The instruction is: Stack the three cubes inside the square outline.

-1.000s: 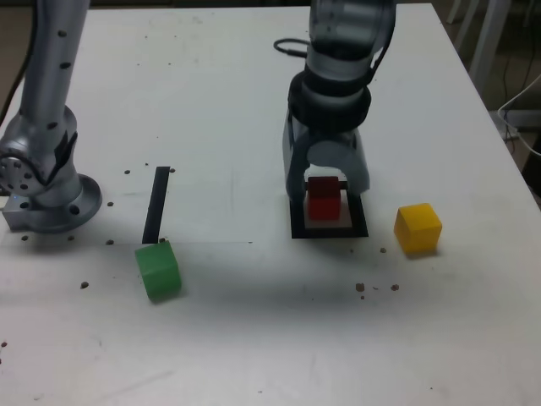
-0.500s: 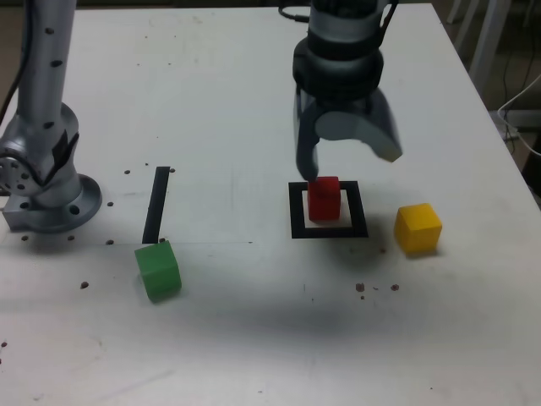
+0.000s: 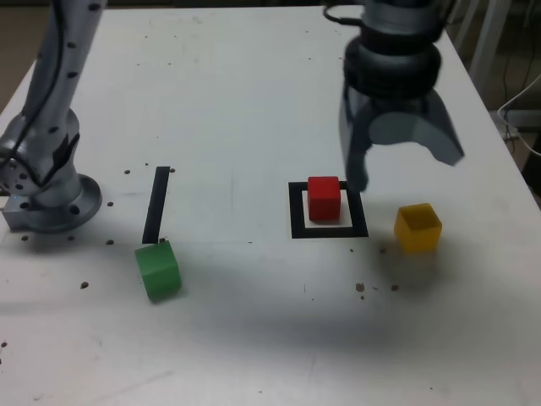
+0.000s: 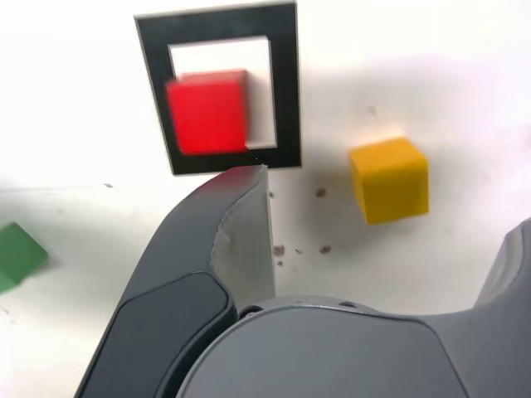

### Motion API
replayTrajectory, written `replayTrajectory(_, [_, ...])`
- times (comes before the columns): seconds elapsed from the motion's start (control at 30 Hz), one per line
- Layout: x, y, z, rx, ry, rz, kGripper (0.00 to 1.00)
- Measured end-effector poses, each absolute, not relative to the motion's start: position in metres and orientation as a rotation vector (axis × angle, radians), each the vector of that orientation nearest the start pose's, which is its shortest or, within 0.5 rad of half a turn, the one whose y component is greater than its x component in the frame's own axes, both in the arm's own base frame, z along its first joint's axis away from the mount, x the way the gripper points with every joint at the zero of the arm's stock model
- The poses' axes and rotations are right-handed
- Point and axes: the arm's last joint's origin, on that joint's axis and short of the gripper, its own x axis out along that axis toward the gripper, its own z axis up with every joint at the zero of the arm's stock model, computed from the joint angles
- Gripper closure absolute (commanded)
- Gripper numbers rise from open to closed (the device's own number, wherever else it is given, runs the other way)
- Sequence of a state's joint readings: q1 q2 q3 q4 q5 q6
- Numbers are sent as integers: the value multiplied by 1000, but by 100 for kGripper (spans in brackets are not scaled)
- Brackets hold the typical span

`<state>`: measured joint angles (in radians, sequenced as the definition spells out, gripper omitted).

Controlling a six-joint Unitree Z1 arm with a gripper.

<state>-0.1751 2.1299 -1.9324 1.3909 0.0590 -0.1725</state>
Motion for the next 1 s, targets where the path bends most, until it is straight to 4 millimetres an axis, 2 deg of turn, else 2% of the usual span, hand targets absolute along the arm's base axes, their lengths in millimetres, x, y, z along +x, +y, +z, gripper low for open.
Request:
replayTrajectory(0.3, [428, -74, 287, -3, 1567, 62, 3])
replayTrajectory(0.63, [442, -78, 255, -6, 1633, 109, 6])
replayTrajectory(1.0, [457, -84, 224, -37, 1684, 117, 18])
